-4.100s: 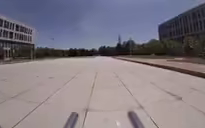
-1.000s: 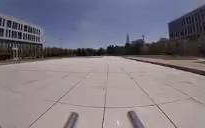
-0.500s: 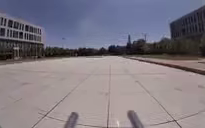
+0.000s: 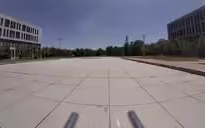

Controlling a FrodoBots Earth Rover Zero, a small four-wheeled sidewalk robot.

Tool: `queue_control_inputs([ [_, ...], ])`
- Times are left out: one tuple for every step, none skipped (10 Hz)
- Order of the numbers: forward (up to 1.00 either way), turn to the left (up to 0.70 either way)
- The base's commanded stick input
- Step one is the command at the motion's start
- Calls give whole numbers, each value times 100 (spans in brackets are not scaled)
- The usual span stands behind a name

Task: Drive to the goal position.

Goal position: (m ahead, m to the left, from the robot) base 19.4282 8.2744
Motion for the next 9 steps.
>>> queue_control_inputs([
  [70, -34],
  [70, -22],
  [70, 1],
  [70, 1],
  [70, -4],
  [70, -16],
  [70, -34],
  [70, -2],
  [70, 1],
])
